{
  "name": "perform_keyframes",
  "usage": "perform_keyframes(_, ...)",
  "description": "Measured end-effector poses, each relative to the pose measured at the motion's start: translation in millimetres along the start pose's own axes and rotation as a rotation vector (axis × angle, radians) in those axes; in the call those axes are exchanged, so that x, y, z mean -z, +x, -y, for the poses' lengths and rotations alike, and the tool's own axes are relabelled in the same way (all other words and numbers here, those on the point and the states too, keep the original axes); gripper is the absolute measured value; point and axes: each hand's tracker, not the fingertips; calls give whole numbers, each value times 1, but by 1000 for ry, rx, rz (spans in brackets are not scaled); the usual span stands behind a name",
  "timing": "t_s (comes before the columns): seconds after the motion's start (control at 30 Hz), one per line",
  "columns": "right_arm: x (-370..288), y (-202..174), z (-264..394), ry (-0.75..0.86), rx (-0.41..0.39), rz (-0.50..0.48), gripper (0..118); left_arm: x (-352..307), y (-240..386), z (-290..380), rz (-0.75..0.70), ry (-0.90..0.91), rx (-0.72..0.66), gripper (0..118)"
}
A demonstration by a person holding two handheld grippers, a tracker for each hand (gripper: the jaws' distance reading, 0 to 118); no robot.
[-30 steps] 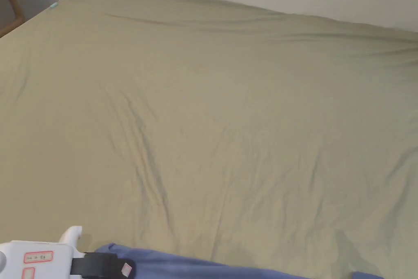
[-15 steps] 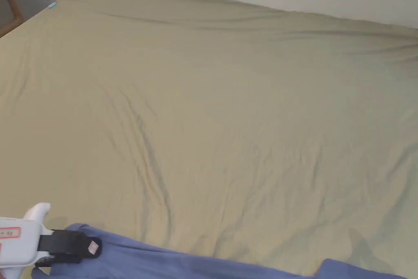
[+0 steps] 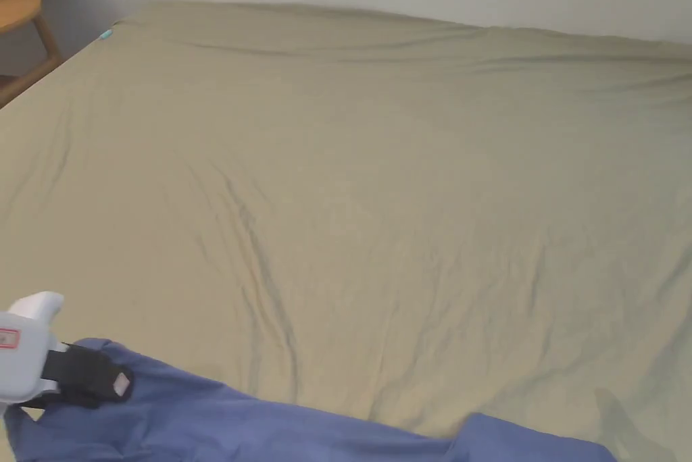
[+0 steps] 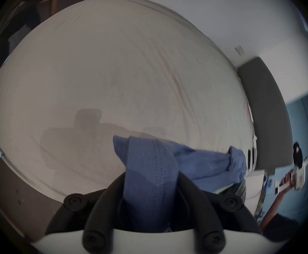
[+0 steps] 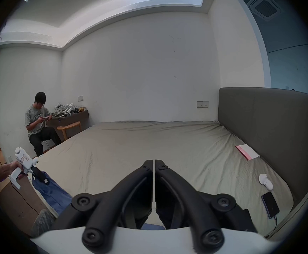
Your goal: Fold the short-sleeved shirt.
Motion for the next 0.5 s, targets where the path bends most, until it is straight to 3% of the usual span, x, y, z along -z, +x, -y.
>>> perform_keyframes(0.2, -12, 4, -2, 6, -1, -12, 4, 36, 79, 6, 250, -38, 44, 15)
perform_keyframes(0.27, -18, 7, -2, 4, -19, 0, 4, 55, 108, 11, 282, -63, 75, 15)
perform_keyframes(0.33, -25, 11, -1, 7, -24, 11, 4, 85, 92, 3, 304, -86, 97, 15)
perform_keyframes(0.5, -37, 23, 5, 5, 17, 32, 4, 140, 118, 12, 294, -125, 96, 18)
